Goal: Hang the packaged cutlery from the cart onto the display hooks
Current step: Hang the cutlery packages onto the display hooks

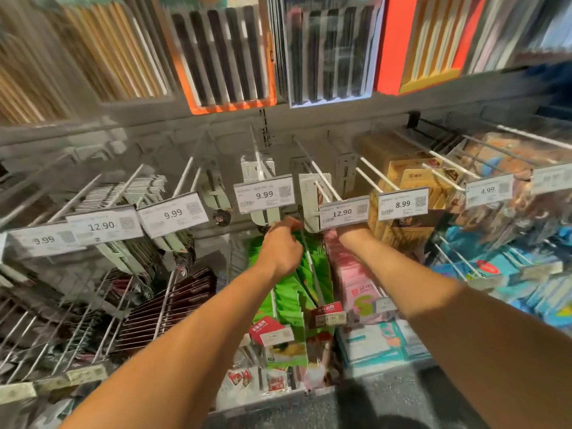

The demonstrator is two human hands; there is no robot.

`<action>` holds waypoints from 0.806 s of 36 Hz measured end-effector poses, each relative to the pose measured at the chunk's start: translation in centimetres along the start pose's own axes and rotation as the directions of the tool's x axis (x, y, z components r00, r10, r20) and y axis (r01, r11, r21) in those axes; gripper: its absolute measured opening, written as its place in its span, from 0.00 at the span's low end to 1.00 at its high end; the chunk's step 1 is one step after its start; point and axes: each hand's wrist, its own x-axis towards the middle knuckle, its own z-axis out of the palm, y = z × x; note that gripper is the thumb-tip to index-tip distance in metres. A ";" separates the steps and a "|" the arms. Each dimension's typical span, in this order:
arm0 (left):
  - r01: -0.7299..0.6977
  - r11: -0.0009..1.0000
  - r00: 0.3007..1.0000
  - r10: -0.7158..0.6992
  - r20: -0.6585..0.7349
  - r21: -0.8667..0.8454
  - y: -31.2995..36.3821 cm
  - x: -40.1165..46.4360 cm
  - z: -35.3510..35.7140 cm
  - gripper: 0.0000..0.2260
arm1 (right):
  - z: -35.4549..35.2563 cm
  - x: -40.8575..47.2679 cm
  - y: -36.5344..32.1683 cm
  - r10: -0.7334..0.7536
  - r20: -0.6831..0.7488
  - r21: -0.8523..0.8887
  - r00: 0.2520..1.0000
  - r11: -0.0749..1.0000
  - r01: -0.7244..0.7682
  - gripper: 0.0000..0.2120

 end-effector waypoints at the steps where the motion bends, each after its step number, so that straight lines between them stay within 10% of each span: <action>1: -0.014 1.000 1.000 0.014 0.009 0.010 0.2 -0.4 -0.2 0.20 | 0.1 -0.4 0.2 -0.049 -0.047 -0.068 0.998 0.997 0.045 0.16; 29: -0.408 0.913 0.877 0.384 0.288 0.026 14.6 -14.3 9.1 0.09 | -16.4 -21.1 8.1 -0.260 -0.216 0.152 0.941 0.943 0.295 0.07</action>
